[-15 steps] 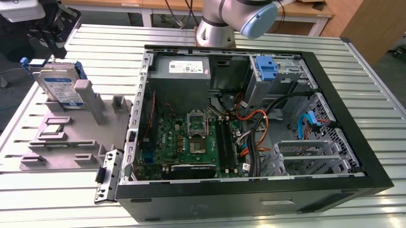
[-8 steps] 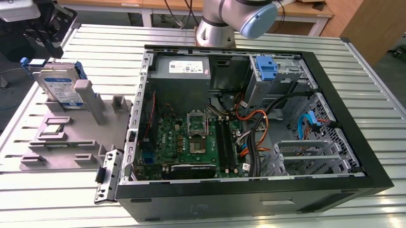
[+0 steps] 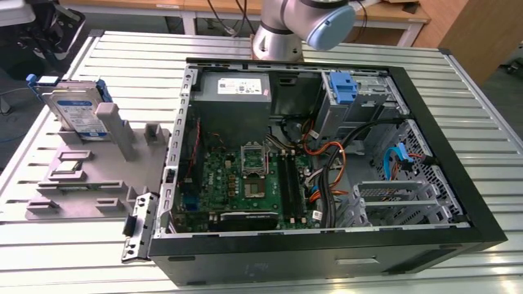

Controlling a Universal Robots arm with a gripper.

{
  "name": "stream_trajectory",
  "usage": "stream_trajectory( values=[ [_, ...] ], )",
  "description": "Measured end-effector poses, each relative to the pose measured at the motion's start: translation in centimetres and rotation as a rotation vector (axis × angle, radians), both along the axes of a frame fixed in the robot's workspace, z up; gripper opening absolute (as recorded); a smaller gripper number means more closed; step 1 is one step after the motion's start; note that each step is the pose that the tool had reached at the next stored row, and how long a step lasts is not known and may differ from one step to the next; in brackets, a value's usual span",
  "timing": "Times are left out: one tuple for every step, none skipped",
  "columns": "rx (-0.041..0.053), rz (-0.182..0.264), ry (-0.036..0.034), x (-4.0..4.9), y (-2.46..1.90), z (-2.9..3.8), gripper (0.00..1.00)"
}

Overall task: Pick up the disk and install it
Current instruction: 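Reach for the disk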

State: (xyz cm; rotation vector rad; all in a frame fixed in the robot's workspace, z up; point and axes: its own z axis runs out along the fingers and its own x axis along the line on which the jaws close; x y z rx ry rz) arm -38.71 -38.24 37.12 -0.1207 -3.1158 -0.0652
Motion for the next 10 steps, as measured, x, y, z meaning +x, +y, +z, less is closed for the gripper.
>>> stream_trajectory(
  values=[
    [-0.0001,0.000,0.0002,-0.22,0.12,-0.15,0.11],
    [-0.0002,0.000,0.0003,-0.43,0.24,-0.31,0.11],
    [-0.0001,0.000,0.0003,-0.61,0.34,-0.46,0.11],
    [-0.0002,0.000,0.0004,-0.78,0.43,-0.60,0.11],
    [-0.0002,0.000,0.0003,-0.93,0.51,-0.75,0.11],
    [-0.0002,0.000,0.0003,-1.07,0.59,-0.90,0.11],
    [-0.0001,0.000,0.0003,-1.20,0.67,-1.05,0.11],
    [-0.0002,0.000,0.0003,-1.32,0.75,-1.22,0.11],
    [-0.0002,0.000,0.0003,-1.41,0.83,-1.36,0.11],
    [-0.0002,0.000,0.0004,-1.46,0.92,-1.45,0.11]
  ],
)
